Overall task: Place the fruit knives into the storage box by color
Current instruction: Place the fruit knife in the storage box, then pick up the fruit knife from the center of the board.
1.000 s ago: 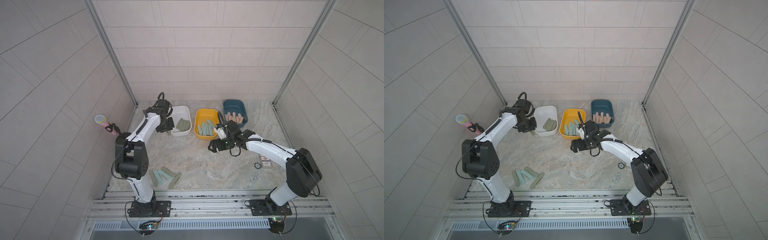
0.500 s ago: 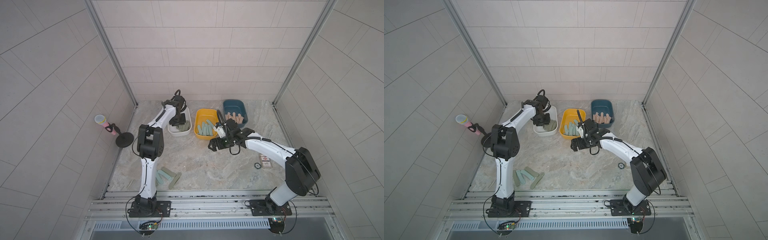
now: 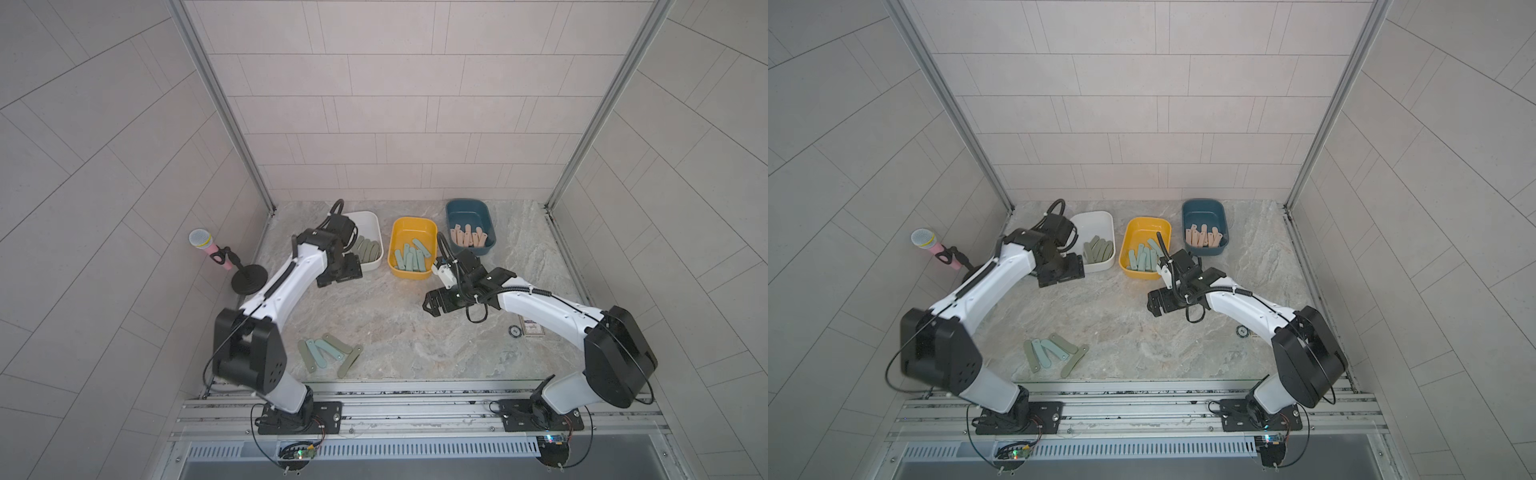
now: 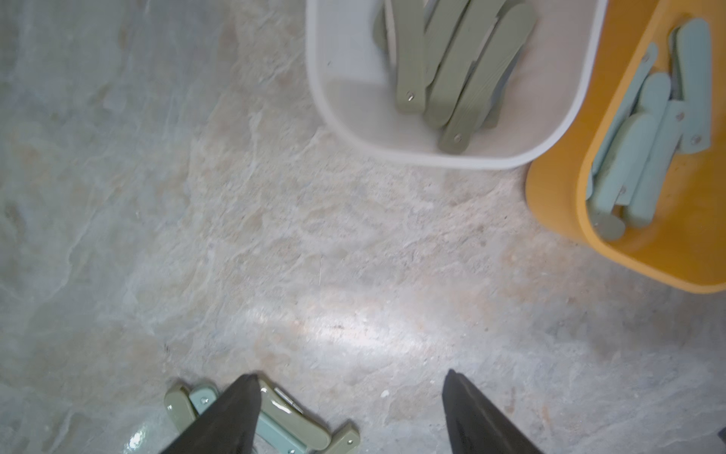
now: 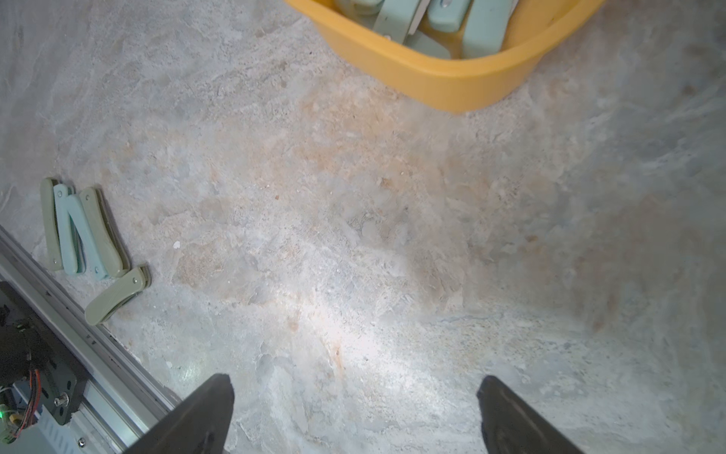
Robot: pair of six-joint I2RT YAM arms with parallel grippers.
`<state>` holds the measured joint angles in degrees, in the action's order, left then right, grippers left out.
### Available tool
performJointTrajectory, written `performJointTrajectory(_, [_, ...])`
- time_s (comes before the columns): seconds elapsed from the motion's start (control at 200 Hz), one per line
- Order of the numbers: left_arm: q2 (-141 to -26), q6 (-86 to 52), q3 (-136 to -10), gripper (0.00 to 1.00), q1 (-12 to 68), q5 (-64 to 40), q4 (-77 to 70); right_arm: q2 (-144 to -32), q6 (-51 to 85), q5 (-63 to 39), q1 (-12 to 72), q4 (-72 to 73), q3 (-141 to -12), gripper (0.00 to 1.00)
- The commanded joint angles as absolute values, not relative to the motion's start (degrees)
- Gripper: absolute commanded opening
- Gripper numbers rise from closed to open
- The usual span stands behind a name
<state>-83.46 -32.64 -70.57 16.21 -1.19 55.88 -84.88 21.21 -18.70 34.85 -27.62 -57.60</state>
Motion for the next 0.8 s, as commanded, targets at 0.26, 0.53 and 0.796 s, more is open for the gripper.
performJointTrajectory(0.26, [-75.3,-44.88,-44.67,0.73,16.08,-4.85,46.41,-80.98,20.22,-14.14,42.89,-28.44,-53.25,1.0])
performJointTrajectory(0.53, [-76.64,-46.93,-38.88,0.69,16.08,-8.99,40.2,-80.42,20.67,-14.33,42.89,-29.35,-54.13,1.0])
performJointTrajectory(0.796, [-78.45,-46.76,-37.22,0.57,16.08,-9.76,37.74,-80.42,21.41,-14.68,42.98,-29.09,-54.14,1.0])
